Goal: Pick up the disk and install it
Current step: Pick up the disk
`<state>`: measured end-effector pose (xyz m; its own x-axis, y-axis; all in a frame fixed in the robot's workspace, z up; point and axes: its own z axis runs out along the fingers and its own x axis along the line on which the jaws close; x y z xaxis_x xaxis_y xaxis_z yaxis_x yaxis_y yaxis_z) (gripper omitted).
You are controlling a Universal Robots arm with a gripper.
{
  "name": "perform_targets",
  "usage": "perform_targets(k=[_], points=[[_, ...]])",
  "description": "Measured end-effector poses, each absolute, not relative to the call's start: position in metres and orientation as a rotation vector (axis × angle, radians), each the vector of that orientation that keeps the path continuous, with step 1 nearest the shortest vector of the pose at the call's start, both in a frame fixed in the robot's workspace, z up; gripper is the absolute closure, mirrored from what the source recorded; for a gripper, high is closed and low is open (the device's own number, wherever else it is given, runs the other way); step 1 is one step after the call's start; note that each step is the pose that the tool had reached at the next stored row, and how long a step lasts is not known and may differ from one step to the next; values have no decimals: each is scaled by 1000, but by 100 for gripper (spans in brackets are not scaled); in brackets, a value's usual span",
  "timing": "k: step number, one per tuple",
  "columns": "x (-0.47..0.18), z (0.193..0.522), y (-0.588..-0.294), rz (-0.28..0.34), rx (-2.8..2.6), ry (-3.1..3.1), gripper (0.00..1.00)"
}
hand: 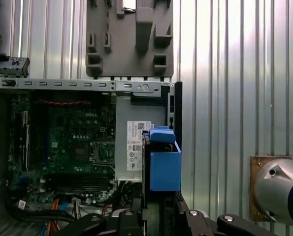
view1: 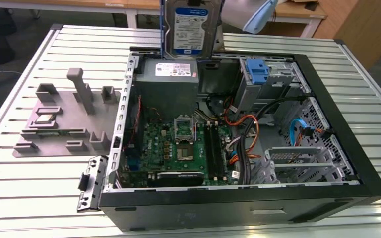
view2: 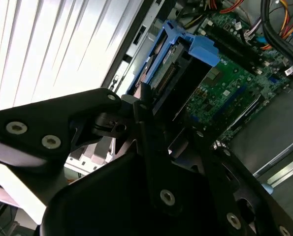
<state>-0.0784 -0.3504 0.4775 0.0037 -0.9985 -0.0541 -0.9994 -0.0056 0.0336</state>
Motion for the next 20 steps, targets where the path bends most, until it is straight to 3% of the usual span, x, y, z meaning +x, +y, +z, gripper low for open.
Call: perform_targets(k=[20], points=[[-33,476,-357,97,-2215,2205,65]])
